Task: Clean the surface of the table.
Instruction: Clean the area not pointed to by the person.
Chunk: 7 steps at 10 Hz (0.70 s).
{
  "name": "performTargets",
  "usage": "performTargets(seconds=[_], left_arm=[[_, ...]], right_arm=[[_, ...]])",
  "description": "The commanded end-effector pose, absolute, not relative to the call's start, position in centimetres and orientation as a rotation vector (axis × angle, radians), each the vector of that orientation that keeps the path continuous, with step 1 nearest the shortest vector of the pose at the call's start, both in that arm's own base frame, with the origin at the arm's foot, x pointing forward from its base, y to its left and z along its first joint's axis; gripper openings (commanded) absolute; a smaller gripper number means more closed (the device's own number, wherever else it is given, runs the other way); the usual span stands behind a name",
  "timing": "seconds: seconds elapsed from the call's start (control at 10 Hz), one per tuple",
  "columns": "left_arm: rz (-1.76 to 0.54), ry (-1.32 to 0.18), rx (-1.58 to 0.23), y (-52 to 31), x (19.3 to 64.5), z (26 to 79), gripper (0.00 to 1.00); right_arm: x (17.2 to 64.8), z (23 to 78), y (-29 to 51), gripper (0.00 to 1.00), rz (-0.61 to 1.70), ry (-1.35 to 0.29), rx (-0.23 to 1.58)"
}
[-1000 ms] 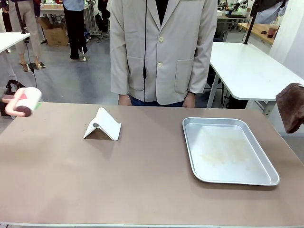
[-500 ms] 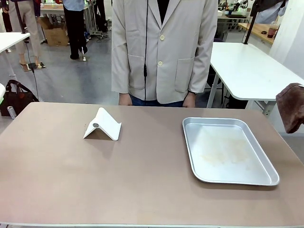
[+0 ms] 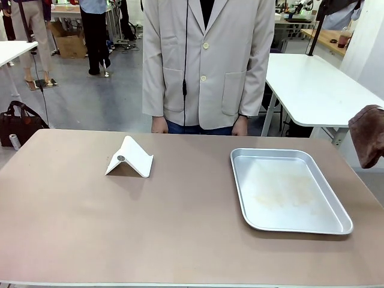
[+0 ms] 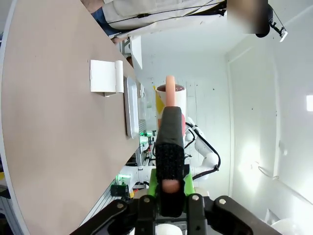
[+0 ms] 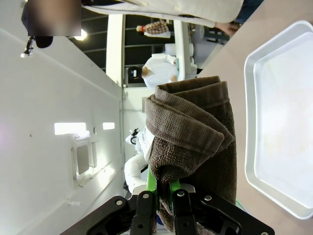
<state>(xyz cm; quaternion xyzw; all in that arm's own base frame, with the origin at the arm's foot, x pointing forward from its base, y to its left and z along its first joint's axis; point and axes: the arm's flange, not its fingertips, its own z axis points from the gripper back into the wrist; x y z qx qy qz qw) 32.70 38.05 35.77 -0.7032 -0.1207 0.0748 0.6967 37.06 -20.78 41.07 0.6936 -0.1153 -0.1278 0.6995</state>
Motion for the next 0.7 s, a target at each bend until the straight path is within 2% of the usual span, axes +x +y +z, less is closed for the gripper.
performTargets(seconds=[0.0, 0.6], left_arm=[[0.140, -0.258, -1.569, 35.80, 32.77, 36.38, 0.03], [0.140, -0.258, -1.569, 35.80, 32.77, 36.38, 0.03]], right_arm=[[36.98, 41.72, -20.75, 0.11, -0.297, -0.244, 1.542], [36.98, 41.72, -20.75, 0.11, -0.297, -0.244, 1.542]])
